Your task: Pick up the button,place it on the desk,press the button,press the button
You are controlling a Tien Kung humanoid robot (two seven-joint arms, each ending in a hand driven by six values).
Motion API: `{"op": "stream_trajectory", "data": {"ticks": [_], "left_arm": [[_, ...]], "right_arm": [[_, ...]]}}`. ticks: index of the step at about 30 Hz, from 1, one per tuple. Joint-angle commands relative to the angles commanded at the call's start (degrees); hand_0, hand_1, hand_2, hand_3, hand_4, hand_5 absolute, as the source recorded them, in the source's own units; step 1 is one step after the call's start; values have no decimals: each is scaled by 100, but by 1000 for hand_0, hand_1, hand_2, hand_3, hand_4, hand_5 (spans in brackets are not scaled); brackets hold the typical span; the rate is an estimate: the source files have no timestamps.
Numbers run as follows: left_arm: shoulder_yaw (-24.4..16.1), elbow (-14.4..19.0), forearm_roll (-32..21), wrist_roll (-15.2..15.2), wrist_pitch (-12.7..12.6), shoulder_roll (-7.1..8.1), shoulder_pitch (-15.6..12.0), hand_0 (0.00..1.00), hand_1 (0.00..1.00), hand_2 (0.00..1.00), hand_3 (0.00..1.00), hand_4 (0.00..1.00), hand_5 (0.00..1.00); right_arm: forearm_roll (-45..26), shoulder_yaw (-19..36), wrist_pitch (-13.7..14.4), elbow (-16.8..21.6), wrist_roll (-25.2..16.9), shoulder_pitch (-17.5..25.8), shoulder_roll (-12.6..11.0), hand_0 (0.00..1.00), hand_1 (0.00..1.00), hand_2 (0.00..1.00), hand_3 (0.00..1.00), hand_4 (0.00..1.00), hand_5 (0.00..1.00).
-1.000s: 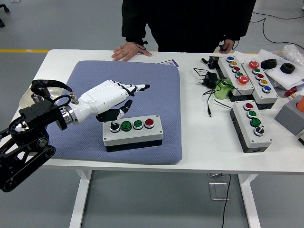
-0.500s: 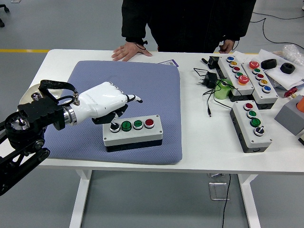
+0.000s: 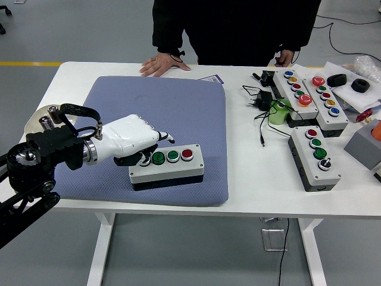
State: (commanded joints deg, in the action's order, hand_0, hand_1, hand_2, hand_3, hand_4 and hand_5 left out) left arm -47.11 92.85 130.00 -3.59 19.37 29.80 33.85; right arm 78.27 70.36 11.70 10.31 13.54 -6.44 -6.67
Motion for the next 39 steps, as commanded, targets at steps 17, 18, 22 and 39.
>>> {"op": "stream_trajectory", "data": {"ticks": [17,18,22,39], "left_arm": [[358,-353,0,17,-18,-113,93,50,11,76,787,2,2],[362,-368,0,25,-4,-122,93,50,11,76,787,2,2],[423,-430,0,45,97,-141,104,40,2,65,777,2,2],[208,-371,0,26,-482,-282,183,34,2,60,800,2,2]], "right_arm": [[18,9,3,0,6,30,0,749,693,708,581,182,130],[21,11,3,0,6,31,0,749,693,708,581,182,130],[13,3,3,0,6,39,-3,749,694,708,581,182,132],[-16,-25,1,0,0,7,2,750,693,708,582,183,130]]}}
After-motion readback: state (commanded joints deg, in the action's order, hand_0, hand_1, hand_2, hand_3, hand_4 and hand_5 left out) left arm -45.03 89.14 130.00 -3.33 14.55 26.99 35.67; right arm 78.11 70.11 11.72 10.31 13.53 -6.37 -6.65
